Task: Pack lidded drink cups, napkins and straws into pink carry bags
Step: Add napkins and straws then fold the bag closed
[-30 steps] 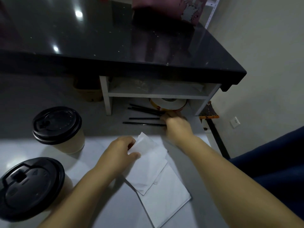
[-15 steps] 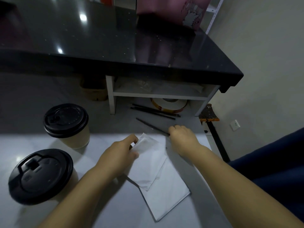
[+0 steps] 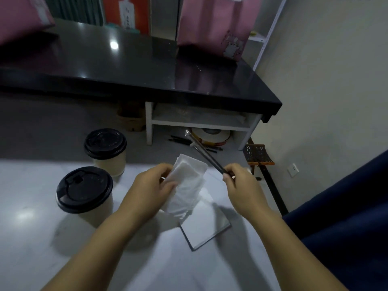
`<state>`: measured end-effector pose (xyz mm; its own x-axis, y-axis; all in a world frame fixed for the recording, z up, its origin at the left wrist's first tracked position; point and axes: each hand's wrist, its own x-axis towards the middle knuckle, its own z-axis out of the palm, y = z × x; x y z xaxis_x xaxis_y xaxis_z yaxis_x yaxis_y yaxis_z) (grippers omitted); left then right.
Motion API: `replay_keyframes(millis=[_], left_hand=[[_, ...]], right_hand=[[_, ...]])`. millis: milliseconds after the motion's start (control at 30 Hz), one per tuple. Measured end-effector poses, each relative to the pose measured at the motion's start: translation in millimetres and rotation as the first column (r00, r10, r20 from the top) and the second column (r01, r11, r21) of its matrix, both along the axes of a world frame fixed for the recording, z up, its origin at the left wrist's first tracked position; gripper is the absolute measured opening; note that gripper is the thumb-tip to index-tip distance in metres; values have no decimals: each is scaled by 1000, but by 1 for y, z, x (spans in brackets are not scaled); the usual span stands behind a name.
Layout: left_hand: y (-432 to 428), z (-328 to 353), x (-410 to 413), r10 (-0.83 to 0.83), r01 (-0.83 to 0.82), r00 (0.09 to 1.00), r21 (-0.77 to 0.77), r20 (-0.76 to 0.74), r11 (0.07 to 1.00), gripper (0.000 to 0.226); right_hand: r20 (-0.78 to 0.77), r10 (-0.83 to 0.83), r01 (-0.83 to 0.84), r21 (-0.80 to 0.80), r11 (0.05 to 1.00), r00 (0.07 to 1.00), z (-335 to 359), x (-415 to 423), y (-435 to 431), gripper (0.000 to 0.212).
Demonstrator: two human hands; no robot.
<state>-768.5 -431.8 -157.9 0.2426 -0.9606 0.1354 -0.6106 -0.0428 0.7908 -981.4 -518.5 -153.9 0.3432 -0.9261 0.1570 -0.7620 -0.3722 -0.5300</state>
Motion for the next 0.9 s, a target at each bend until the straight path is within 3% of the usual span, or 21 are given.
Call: replay_keyframes(millis=[400, 567, 767, 900], left_hand=[[116, 70, 28, 164, -138, 981, -215, 104, 967, 18], [168, 99, 78, 277, -200, 944, -357, 179, 912, 27], [231, 112, 168, 370, -273, 913, -412, 174, 869, 31], [280, 123, 235, 385, -257, 889, -426, 248, 867, 27]], right_hand=[[294, 248, -212, -149, 966, 923, 51, 42, 81, 10], [333, 360, -306, -205, 930, 872, 81, 100, 116, 11], [307, 464, -377, -302, 875, 831, 103, 195, 166, 21], [306, 486, -392, -320, 862, 819, 109, 269, 207, 23]])
